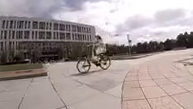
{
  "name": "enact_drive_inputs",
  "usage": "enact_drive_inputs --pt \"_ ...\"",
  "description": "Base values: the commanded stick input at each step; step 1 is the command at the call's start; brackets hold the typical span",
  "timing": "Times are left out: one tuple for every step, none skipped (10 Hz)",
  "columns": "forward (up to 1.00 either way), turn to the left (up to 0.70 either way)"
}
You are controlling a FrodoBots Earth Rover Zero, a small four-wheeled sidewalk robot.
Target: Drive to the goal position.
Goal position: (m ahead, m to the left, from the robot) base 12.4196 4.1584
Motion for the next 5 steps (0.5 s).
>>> enact_drive_inputs --pt "0.0 0.0" --pt "0.0 0.0" --pt "0.0 0.0" --pt "0.41 0.0" --pt "0.7 0.0"
